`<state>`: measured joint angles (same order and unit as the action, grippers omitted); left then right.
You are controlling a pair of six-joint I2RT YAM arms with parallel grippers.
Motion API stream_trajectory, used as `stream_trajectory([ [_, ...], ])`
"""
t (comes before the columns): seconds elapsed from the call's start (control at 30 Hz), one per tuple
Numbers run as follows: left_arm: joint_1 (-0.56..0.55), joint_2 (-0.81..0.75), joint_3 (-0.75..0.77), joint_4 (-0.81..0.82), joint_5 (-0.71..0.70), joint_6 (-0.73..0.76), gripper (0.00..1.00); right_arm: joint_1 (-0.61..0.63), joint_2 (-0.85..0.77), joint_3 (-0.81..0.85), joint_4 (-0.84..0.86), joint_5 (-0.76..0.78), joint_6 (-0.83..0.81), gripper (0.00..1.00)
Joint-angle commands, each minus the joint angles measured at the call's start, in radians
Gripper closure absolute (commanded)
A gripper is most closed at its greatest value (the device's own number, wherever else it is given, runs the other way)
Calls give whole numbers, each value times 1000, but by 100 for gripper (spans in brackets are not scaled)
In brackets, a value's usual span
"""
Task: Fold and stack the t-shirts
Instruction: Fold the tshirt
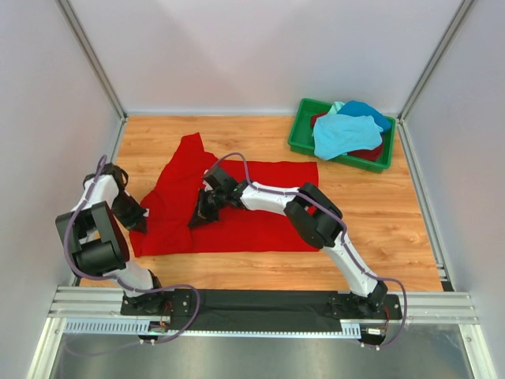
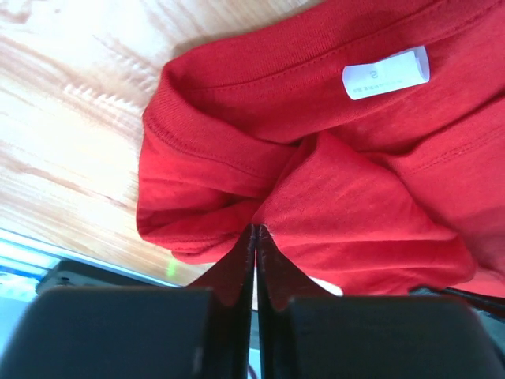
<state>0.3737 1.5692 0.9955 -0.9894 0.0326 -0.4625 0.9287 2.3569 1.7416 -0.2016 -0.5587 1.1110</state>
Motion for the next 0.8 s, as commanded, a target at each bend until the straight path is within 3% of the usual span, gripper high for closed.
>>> stream_trajectory([
  [0.0,5,-41,3,-5,-22,-11,100,4,12,6,33,-15,12,100],
  [0.33,4,-107,61,-57,-74,-16,100,2,1,15,30,-6,1,100],
  [0.77,-1,11,126,-31,-56,16,100,-16,25,25,15,5,-5,100],
])
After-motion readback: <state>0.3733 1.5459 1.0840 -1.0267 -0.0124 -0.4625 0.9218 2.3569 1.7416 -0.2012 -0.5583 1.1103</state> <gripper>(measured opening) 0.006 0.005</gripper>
